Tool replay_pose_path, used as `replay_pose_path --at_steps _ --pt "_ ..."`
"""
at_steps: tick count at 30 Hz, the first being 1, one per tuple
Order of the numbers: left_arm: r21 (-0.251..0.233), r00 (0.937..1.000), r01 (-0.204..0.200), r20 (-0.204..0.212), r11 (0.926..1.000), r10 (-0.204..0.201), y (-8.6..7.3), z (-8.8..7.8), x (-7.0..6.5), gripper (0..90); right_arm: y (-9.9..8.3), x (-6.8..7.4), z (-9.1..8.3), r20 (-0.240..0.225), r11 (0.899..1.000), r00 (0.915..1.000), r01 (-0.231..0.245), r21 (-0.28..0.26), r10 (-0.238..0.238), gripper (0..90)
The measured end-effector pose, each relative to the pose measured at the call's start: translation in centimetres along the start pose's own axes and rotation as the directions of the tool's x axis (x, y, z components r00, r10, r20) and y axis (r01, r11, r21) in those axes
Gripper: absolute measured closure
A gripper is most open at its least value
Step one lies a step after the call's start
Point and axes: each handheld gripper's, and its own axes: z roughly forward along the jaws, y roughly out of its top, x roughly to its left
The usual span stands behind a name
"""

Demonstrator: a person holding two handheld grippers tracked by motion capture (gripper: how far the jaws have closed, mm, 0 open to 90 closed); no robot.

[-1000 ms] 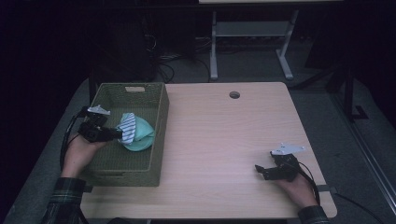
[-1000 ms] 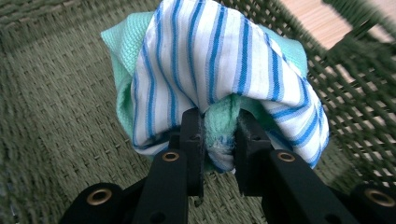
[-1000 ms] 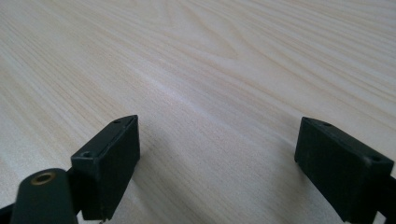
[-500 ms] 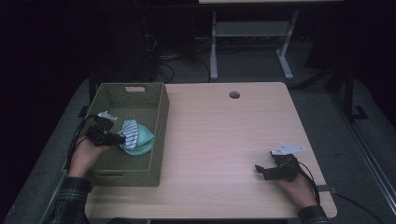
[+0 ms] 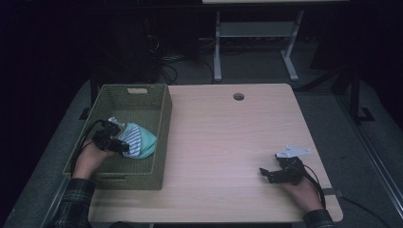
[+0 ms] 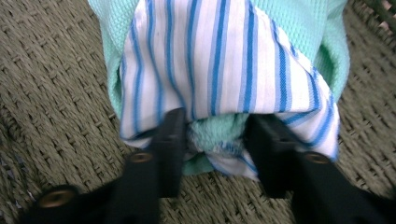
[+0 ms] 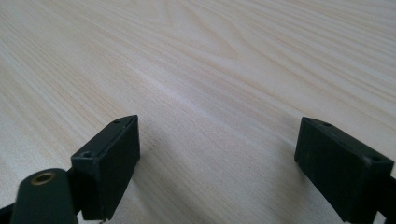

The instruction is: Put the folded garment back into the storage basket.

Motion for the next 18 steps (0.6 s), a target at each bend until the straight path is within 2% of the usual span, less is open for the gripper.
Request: replay_pose_path --at_steps 5,7,11,12,18 --pt "-0.036 0.9999 0.016 -0.001 0.9992 -0.016 0.0 -1.2 0.1 35.9 0.0 0.0 0.0 0.000 1.000 1.0000 -0.002 0.001 0.002 13.9" --pt "-0.053 0.9999 0.010 -0.008 0.9985 -0.011 0.1 -2.0 0.1 32.1 0.0 0.0 0.0 0.000 1.000 1.0000 -0.002 0.001 0.002 13.9" --pt "-0.085 0.9997 0.025 -0.003 0.9961 -0.025 0.1 -3.0 0.0 26.9 0.0 0.0 0.0 0.000 1.000 1.0000 -0.002 0.001 0.002 13.9" --pt "-0.113 0.9996 0.027 0.001 0.9932 -0.027 0.2 -3.7 -0.2 26.0 0.0 0.0 0.0 0.000 1.000 1.0000 -0.002 0.001 0.002 13.9" --pt "-0.204 0.9992 0.030 0.031 0.9785 -0.024 1.4 -5.2 -1.7 21.8 0.0 0.0 0.0 0.001 1.000 1.0000 0.002 0.001 -0.002 13.9"
